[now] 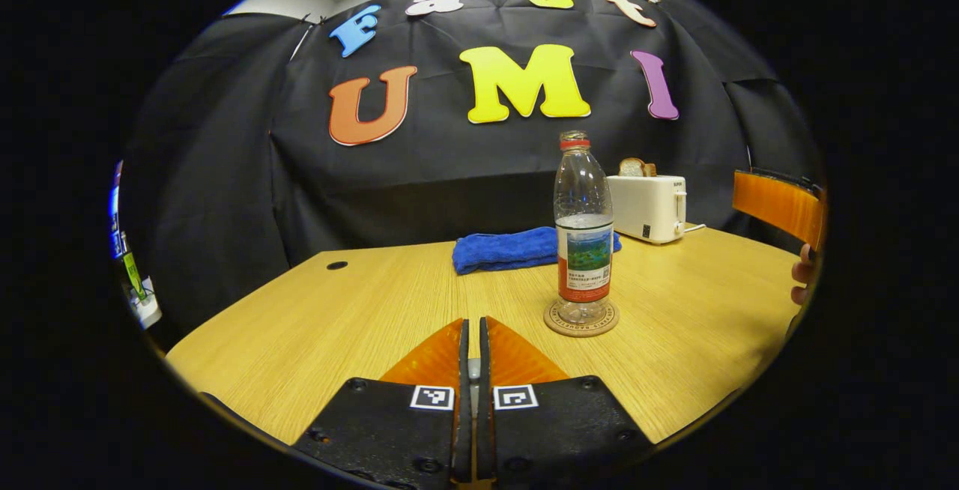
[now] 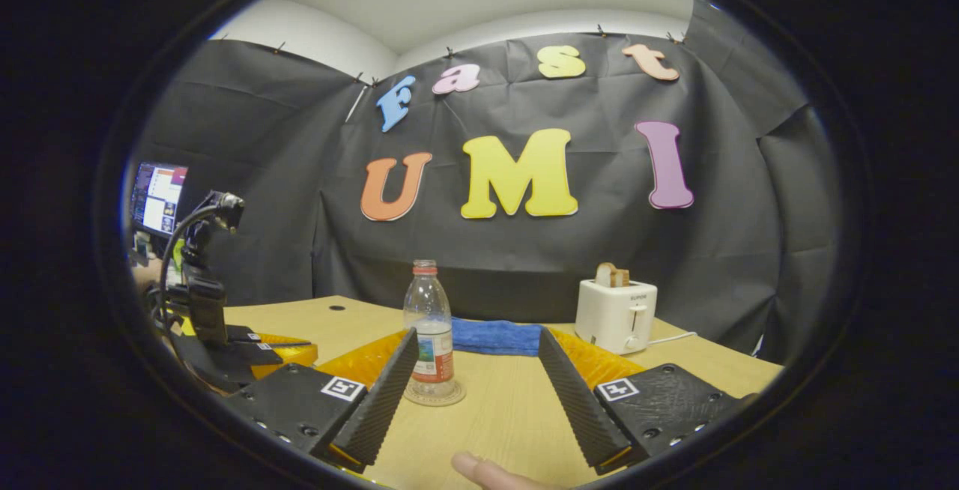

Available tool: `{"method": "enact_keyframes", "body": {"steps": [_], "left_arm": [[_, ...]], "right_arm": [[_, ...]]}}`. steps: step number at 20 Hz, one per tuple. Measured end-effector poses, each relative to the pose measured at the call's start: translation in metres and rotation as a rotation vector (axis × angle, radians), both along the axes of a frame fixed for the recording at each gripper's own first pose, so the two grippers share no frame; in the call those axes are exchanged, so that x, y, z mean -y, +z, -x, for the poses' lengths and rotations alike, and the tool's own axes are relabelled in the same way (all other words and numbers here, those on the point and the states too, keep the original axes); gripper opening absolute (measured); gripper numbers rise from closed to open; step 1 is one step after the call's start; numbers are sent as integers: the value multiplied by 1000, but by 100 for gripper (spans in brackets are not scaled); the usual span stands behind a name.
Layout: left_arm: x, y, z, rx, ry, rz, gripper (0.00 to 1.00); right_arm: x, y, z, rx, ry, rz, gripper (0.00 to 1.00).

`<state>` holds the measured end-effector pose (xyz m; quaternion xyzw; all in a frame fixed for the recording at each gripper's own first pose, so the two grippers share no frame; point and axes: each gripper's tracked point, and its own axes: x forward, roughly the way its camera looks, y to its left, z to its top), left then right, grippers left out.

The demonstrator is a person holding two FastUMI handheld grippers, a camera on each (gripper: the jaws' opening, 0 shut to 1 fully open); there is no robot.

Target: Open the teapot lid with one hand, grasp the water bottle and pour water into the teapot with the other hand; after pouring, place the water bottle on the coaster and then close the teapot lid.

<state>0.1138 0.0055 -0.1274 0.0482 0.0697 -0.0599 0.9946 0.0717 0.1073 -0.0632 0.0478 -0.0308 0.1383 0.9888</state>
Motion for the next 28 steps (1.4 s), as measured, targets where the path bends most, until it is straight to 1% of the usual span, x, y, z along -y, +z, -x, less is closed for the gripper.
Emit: {"method": "enact_keyframes", "body": {"steps": [4,6,7,8,9,10,12,13,14,15,17,19,22,24,25,26,28], "left_arm": [[0,0,0,0,1,4,5],[4,2,2,3,-23,23,8],[9,2,4,-2,-42,42,16],[12,2,6,-8,-49,43,19],[16,5,8,-11,-61,34,39],[18,9,11,-8,-72,22,43],[23,25,18,18,-88,18,76],[24,34,22,29,-87,26,85],[22,42,26,40,-77,31,88],[21,56,33,56,-68,37,94],[18,78,45,87,-57,47,98],[12,94,56,94,-40,51,98],[2,117,74,94,-14,100,98],[-3,126,85,91,-14,122,98],[-5,128,91,84,-18,112,98],[-8,130,94,88,-18,95,98],[-21,134,95,92,14,64,99]], "right_arm": [[6,1,0,-7,-15,-14,96],[11,3,-1,-3,-29,-23,96],[12,3,0,-5,-32,-25,96],[14,4,-1,-6,-34,-30,96],[16,6,0,-6,-41,-36,96],[19,7,1,-12,-50,-38,96],[22,8,3,-25,-63,-39,96],[27,8,4,-36,-83,-28,96],[32,12,7,-38,-102,-18,96],[36,16,11,-36,-120,-10,96],[42,28,21,-32,-147,0,96],[48,38,32,-46,-180,30,96],[58,55,50,-56,-230,69,96],[66,57,59,-82,-263,96,96],[68,57,63,-97,-271,106,94],[68,59,66,-104,-269,107,96],[67,61,72,-118,-262,96,94]]}}
